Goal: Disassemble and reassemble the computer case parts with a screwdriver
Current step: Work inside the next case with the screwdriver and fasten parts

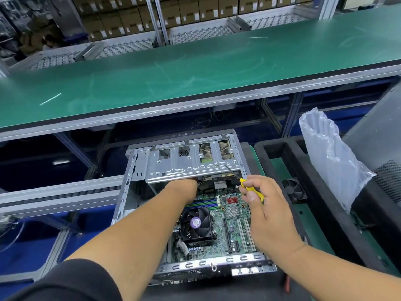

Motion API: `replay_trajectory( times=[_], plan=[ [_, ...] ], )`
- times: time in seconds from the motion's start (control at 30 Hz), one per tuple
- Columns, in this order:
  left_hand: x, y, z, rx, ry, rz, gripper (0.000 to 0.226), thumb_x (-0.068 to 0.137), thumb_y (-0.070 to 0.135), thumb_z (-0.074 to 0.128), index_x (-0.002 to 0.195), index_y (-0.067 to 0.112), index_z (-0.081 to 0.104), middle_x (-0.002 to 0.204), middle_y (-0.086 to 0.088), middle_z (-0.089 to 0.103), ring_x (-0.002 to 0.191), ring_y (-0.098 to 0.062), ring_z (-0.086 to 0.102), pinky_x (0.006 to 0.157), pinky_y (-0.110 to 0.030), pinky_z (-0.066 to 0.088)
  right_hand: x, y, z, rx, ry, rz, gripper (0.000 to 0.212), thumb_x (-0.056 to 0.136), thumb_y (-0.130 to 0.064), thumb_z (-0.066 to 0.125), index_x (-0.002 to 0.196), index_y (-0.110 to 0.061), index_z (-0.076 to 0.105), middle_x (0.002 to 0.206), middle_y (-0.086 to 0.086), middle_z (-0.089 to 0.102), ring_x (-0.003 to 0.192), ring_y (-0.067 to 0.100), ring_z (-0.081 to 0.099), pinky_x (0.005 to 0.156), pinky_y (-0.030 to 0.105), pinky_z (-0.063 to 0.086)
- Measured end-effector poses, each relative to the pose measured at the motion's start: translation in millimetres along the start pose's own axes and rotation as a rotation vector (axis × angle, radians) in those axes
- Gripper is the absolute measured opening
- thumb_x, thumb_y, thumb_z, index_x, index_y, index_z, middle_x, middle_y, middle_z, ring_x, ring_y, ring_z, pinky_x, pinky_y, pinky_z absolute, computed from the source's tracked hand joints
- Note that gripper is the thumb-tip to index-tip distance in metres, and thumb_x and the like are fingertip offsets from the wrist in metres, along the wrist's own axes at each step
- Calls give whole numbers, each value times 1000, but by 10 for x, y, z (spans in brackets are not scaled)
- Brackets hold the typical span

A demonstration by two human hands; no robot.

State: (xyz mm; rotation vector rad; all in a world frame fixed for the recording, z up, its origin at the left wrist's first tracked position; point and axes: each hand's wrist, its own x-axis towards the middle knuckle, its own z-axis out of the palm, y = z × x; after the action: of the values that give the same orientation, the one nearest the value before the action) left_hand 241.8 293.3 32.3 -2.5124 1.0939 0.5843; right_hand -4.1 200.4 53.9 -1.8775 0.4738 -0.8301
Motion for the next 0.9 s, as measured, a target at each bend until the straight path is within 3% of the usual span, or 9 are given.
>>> replay_trajectory(
  times=[0.2,0.33,0.67,0.73,0.83,0.9],
  plan=[
    [17,-1,28,18,-21,-26,30,96,2,48,73,19,39,76,1,45,72,-22,47,71,-38,44,-3,-13,2,-2,-2,4,24,106,-24,42,121,-32,59,129,-16,52,117,14,64,98,35,56],
    [48,36,51,-6,0,-51,26,97,4,49,76,17,42,75,2,46,77,-24,52,70,-39,44,4,-30,1,4,-3,12,28,104,-36,38,122,-31,59,130,-15,52,118,14,64,99,34,56],
    [59,118,233,-188,45,-189,15,92,8,55,79,14,52,70,0,48,78,-27,54,69,-34,45,-2,-30,0,-4,-6,20,24,106,-27,43,122,-30,60,129,-12,55,116,15,65,97,30,55],
    [45,114,163,-218,15,-183,14,92,7,54,80,15,52,78,-1,53,82,-28,54,72,-35,46,0,-48,1,-3,-4,15,24,105,-27,43,121,-27,61,127,-11,55,115,14,65,97,29,55],
    [28,141,70,-235,-78,-159,8,96,11,52,94,16,58,105,-5,61,97,-31,58,81,-38,47,-4,-84,-10,0,-15,29,25,104,-28,42,120,-25,61,126,-9,55,114,13,65,98,31,55],
    [6,211,93,-312,-81,-207,6,97,22,56,100,18,58,122,-6,63,113,-34,58,97,-48,46,-11,-116,-13,-3,-17,36,26,102,-29,42,120,-26,61,126,-10,56,114,13,65,99,32,55]
  ],
)
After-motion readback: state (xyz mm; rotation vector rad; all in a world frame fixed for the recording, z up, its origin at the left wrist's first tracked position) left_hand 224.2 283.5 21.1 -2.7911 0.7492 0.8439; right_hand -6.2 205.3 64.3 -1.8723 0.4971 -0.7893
